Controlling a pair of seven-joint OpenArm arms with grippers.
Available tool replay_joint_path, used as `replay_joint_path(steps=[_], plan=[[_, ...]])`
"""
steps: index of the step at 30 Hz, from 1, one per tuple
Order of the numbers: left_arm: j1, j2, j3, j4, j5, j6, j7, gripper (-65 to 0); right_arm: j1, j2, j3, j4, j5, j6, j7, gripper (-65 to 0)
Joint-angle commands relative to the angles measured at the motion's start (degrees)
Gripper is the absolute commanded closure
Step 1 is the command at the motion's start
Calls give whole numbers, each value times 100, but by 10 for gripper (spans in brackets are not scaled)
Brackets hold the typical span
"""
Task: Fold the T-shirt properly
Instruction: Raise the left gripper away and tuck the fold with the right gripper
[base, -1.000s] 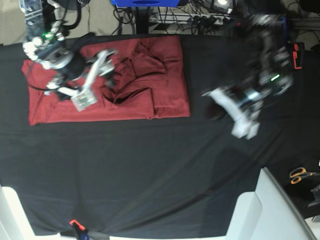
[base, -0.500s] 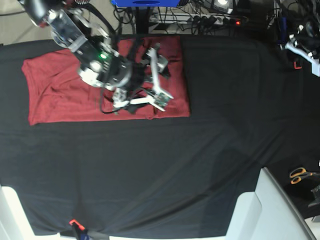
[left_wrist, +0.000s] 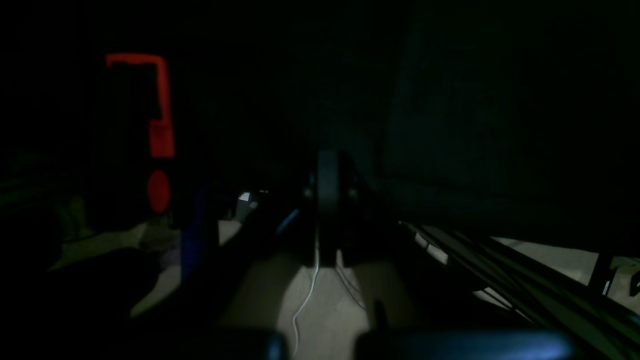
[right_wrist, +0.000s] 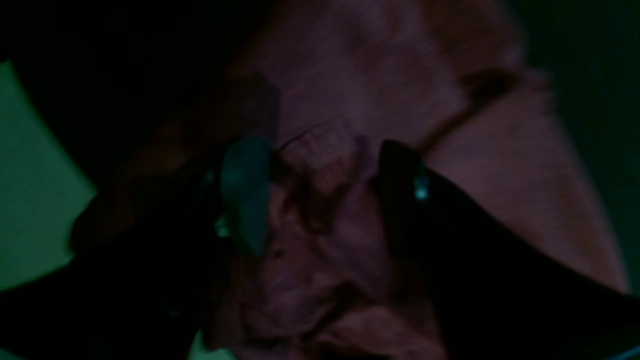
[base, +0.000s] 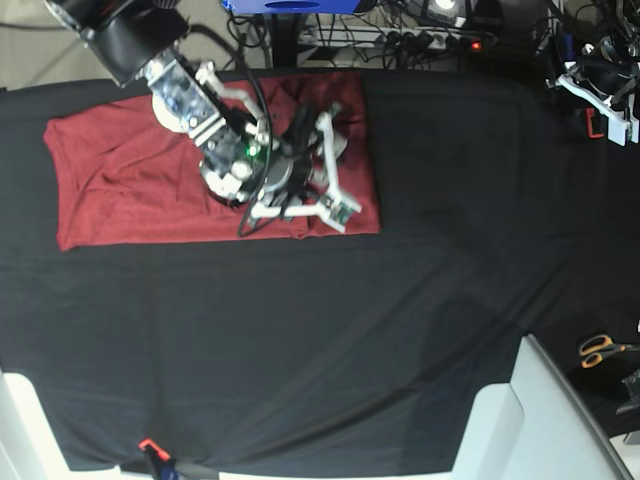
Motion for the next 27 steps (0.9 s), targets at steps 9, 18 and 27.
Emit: replay_joint_path(steps=[9,18,27], plan=[[-217,-57,-36,-458,-44,-6,-76,0,42,-41,24,18,60,7,89,-144],[-225,-74,-45,-581,-44,-15,-84,0,-116,-32,32,114,43,7,62,-2],[-225,-83,-45,-572,-44,-15,-84,0,-503,205,76,1002,34,-2,45,-3]])
